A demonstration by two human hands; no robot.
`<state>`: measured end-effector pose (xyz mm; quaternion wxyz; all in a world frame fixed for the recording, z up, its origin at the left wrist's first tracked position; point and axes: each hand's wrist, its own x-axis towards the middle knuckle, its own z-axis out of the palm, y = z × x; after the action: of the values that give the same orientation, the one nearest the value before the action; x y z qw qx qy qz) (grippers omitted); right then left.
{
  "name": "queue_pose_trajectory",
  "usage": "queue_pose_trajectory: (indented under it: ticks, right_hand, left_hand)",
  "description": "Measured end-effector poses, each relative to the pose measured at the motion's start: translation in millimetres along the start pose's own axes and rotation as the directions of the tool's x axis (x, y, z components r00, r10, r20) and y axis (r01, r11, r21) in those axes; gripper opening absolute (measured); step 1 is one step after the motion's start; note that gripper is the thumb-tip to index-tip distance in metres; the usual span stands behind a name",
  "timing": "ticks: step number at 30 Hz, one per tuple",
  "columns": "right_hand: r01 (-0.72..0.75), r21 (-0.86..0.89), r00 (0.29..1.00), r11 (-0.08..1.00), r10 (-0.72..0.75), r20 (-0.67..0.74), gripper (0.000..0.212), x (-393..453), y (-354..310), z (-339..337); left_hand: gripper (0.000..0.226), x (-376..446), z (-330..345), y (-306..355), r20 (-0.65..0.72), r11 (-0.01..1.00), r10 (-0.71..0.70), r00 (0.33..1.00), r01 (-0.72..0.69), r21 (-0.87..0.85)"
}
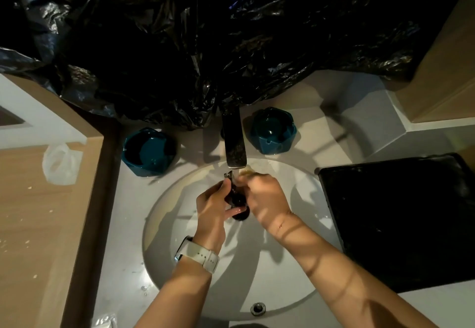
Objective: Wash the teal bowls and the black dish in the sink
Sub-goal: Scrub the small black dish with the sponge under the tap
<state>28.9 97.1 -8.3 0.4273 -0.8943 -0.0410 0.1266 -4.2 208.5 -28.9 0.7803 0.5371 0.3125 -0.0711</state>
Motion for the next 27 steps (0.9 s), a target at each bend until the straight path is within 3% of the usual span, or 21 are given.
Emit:
queue_pose_trajectory:
  ticks: [2,3,6,9,11,15,19,20,21,24,26,27]
  right_hand:
    - [0.032,-0.223,0.997,0.974,-0.015,0.08,0.023,-4.6,6.0,5.5]
    - [-0.013,-0.244,0.993,0.97,0.041,0.109,0.024,-4.8,7.7,5.1]
    - [-0.086,-0.016,0.978,0.996,0.087,0.188,0.017,-1.3,13.1,2.1]
    - [-0.127,0.227,0.977,0.966,0.082,0.199,0.023,0.5,9.3,-5.9]
    - [-0.119,0.215,0.987,0.969,0.092,0.132,0.022,1.8,3.8,-6.8]
    - [-0.036,-0.096,0.998,0.995,0.041,0.048,0.025,-1.9,-4.7,5.7]
    - [-0.084,-0.046,0.985,0.995,0.09,0.144,0.012,-3.2,0.4,5.6]
    - [-0.144,0.075,0.977,0.987,0.13,0.167,0.012,-3.0,6.6,0.5]
    - [-0.22,0.257,0.965,0.941,0.172,0.196,0.016,-4.7,12.5,-6.4]
    - [-0.323,0.71,0.945,0.626,0.259,0.201,0.019,-11.7,35.0,-23.8]
    - [-0.357,0.839,0.922,0.412,0.301,0.245,0.017,-20.5,42.1,-32.5]
    - [-0.363,0.849,0.917,0.383,0.31,0.252,0.018,-27.0,42.9,-33.1]
  left_hand:
    - [0.024,-0.2,2.0,-2.6,-0.018,1.0,0.002,1.0,-0.001,0.017]
    - [0.022,-1.4,1.9,-4.5,-0.029,0.999,-0.002,1.0,0.003,0.039]
    - [0.025,-2.9,-3.7,-9.2,-0.014,0.996,-0.013,1.0,0.014,0.091]
    - [0.027,-0.7,-9.2,-6.7,0.038,0.993,-0.004,0.999,0.0,0.115]
    - [0.028,-1.0,-11.3,-4.6,0.024,0.996,-0.002,1.0,0.0,0.091]
    - [0.019,-3.9,-7.5,-6.0,-0.026,0.998,0.033,0.999,-0.032,0.062]
    - [0.012,-2.4,-3.7,-12.8,-0.098,0.985,0.105,0.99,-0.09,0.147]
    - [0.014,-2.6,-5.5,-13.0,-0.065,0.984,0.105,0.992,-0.095,0.149]
    - [0.018,-1.3,-8.6,-13.0,-0.016,0.983,0.107,0.994,-0.103,0.152]
    - [0.023,5.8,-18.7,-4.8,0.087,0.963,0.158,0.984,-0.173,0.208]
    - [0.027,12.2,-22.2,1.8,0.136,0.931,0.199,0.971,-0.23,0.282]
    - [0.03,14.4,-23.2,5.0,0.161,0.902,0.225,0.961,-0.268,0.338]
